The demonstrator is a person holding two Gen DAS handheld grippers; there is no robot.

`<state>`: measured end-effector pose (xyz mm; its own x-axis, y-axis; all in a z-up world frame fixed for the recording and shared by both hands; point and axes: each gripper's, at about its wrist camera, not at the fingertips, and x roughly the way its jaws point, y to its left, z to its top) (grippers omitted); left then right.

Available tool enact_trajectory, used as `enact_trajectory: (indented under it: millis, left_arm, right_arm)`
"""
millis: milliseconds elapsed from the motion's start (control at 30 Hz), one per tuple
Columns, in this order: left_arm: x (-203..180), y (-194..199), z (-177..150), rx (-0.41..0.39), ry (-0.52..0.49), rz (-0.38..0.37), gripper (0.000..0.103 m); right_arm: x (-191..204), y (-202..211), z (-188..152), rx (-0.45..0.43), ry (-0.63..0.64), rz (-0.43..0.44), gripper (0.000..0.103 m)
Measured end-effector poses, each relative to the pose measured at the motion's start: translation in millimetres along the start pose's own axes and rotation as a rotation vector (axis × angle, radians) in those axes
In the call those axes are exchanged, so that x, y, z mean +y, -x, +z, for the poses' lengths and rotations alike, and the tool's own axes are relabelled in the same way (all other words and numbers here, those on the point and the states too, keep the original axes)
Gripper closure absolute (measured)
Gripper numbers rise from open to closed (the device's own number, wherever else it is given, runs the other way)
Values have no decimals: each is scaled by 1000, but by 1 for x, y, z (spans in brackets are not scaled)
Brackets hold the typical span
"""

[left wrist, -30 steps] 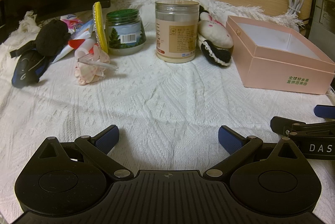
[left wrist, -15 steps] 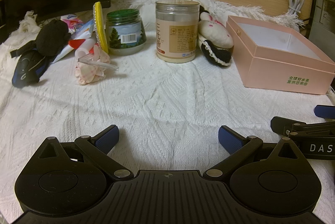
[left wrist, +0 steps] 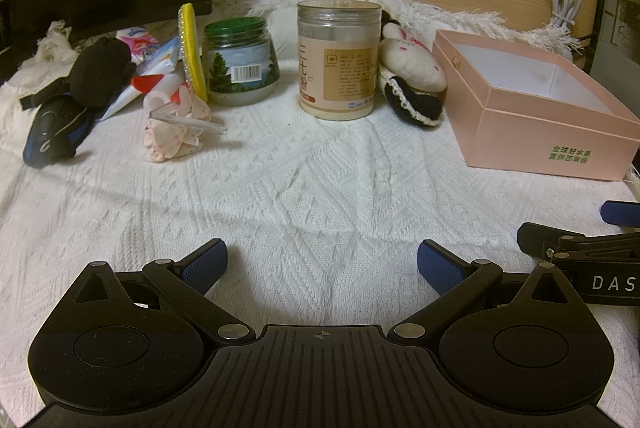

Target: Organize soft objects

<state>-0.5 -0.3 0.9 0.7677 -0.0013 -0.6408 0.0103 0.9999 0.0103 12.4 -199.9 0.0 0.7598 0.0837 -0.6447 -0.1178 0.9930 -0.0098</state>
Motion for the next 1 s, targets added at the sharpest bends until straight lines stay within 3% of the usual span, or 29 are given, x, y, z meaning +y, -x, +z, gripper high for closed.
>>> enact_trajectory:
  millis: [767, 833, 1000]
  left_arm:
    - [5, 2, 1, 7, 17, 2, 0]
    - [11, 6, 2, 19, 32, -38, 0]
    - [53, 11, 16, 87, 86, -257, 0]
  right_arm:
    - [-3, 2, 1, 6, 2, 17, 0]
    - [-4, 1, 3, 30, 2, 25, 0]
    - [-7, -1, 16, 162, 41, 56, 0]
